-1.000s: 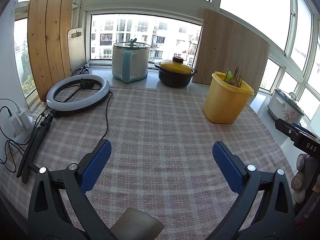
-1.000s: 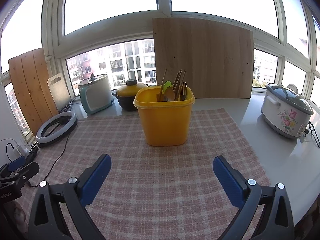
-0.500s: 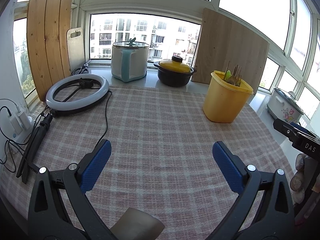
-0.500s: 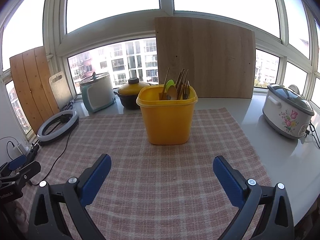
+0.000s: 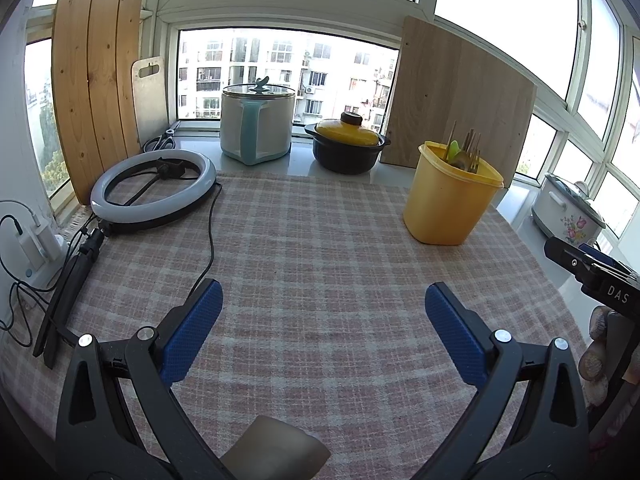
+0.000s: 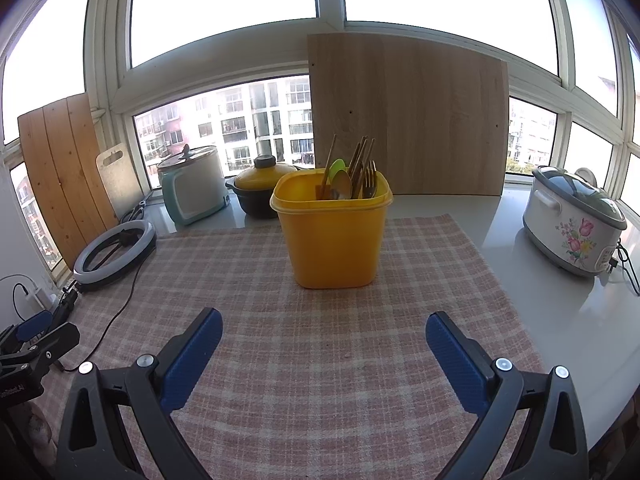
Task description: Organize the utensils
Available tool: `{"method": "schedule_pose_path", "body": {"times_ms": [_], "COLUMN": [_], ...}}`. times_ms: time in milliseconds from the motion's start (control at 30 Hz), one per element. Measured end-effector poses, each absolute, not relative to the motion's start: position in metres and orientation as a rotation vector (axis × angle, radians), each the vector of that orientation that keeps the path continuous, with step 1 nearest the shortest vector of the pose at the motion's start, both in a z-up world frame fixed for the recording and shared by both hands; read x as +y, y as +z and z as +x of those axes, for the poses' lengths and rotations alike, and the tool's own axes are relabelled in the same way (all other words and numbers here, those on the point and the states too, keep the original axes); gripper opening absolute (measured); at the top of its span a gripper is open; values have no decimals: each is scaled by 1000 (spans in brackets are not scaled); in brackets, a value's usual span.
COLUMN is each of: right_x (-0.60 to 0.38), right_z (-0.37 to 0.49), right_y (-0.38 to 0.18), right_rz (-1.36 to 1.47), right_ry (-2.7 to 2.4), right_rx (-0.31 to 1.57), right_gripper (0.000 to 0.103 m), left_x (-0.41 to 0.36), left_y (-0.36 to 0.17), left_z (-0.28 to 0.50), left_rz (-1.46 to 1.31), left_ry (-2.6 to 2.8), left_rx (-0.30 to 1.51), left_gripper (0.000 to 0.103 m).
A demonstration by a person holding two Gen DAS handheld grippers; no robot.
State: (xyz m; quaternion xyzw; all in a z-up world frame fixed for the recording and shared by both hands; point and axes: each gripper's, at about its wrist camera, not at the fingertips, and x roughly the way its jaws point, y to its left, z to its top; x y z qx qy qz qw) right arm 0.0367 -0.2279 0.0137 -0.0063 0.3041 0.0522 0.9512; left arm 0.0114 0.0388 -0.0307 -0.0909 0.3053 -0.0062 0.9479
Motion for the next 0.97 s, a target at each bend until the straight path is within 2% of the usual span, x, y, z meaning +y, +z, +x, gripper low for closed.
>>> {"method": "schedule_pose_path", "body": {"times_ms": [967], "right_x": [-230], "right_z": [38], "right_y": [11], "right_rz": [-9], "right_ry": [94], "right_rx": [637], "right_gripper": [103], "left_x": [41], "left_y": [-26], "left_z": [12], "left_rz": [-167], "left_ry": [14], "left_rx": [601], "left_gripper": [103]}}
